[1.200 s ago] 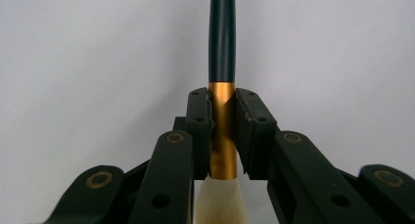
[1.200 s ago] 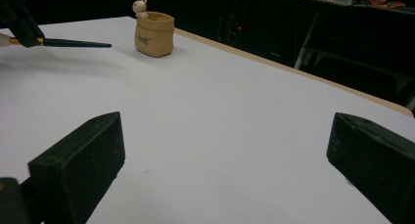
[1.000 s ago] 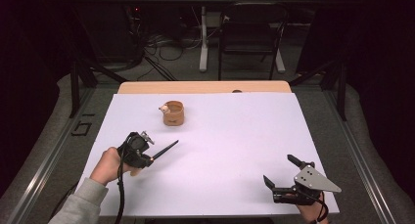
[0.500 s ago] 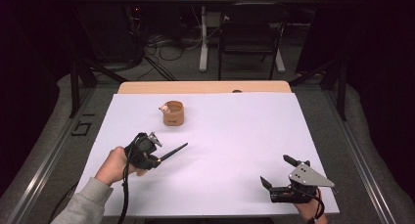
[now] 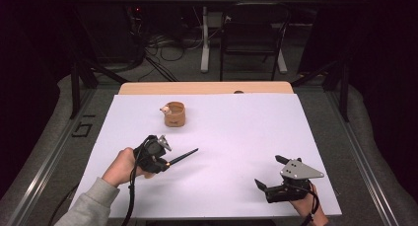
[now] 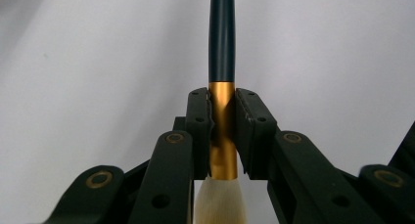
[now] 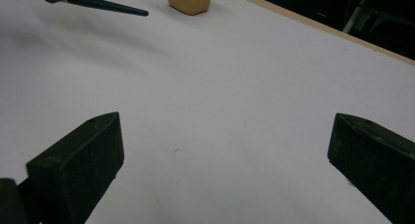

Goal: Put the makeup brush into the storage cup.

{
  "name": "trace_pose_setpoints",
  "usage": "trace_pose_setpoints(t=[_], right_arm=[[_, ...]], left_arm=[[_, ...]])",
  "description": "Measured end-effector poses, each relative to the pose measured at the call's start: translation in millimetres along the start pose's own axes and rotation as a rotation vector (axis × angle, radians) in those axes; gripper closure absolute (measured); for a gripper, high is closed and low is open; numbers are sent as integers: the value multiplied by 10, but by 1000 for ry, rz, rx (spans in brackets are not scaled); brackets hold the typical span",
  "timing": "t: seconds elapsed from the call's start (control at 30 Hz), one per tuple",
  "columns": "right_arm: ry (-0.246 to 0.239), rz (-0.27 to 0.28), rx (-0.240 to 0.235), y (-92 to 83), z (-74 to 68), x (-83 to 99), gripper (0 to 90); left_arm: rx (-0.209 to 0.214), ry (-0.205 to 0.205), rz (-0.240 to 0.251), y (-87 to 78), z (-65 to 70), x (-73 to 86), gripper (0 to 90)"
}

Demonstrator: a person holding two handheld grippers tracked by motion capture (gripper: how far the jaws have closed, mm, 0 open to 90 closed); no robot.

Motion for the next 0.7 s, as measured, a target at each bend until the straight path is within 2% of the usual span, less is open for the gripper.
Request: trace_pose_setpoints(t=[0.27,0.4,0.53,0.7], right_arm=[[-76,-70,-42,147,-43,-105,0],[-139,-148,-56,207,-80,-153,17],[-163,-164,-78,243,-96,-234,27],[-190,-171,-116,288,-115,-360,9]], left_arm=[[5,41,-1,9,63,-60,774],[1,56,-2,-1,86,-76,774],[-4,66,-5,-4,104,-98,774],[-7,98,-16,-8,168,-175,774]])
Point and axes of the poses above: each handheld gripper's, and its own axes: y roughly forward along the jaws, x roughly out of its underside, z roughly to its right, the point moved 4 cm from there along y, roughly forward along the jaws, and after that the axes turned 13 degrees about -z, right-handed, at the moved point
